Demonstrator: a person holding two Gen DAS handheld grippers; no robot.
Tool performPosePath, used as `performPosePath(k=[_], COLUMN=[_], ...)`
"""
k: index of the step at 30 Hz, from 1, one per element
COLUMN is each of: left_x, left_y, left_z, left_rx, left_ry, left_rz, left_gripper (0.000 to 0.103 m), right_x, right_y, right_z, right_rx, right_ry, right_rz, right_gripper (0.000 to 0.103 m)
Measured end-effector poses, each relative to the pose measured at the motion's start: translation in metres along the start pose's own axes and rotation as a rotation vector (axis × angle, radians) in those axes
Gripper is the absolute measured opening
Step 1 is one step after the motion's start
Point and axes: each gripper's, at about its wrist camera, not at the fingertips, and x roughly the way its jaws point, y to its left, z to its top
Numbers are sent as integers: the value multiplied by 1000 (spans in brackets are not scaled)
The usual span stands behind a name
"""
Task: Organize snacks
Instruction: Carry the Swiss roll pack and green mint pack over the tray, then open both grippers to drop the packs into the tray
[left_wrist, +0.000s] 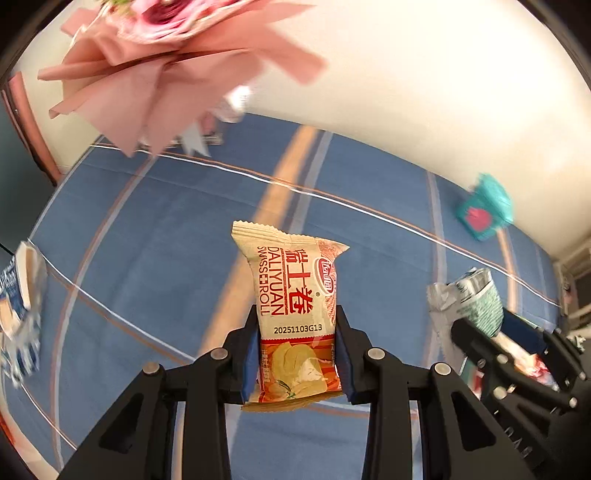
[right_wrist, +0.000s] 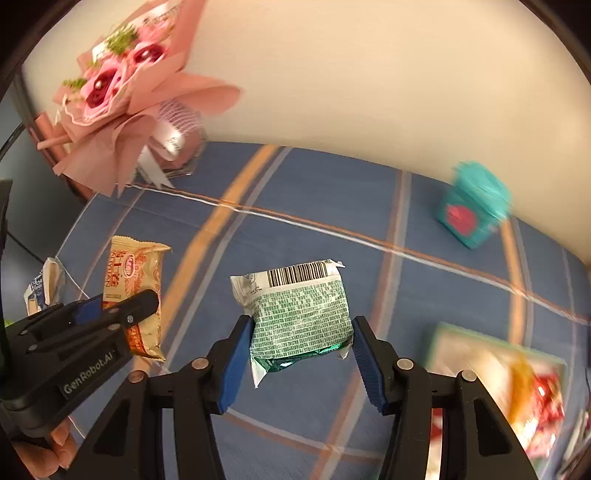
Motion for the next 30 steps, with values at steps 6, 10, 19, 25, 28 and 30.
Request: performPosePath(k=[6,10,19,25,28,30], left_x=[-24,-32,-18,5,8,10], left_y=[-68,-113,-201,-234,-242,-246], left_z=[-32,-51,-106,-129,-132,-132], left_rx=[52,94,160,220,239,252], left_ry=[8,10,80,123,124,127], left_rz=[-54,-78,-153,-133,-114,-112], left_gripper=[37,37,37,37,37,37], right_x=[-40,-55,-63,-55,-49,-44], right_y=[-57,-93,-173,-204,-212,-213], right_z=[-48,-78,-144,-166,-167,-167], right_rx=[108,173,343,398,408,412], right_ry=[-17,-9,102,153,161,170], right_rz=[-14,-75,-193,-172,-162,-155], right_gripper=[57,57,57,57,57,57])
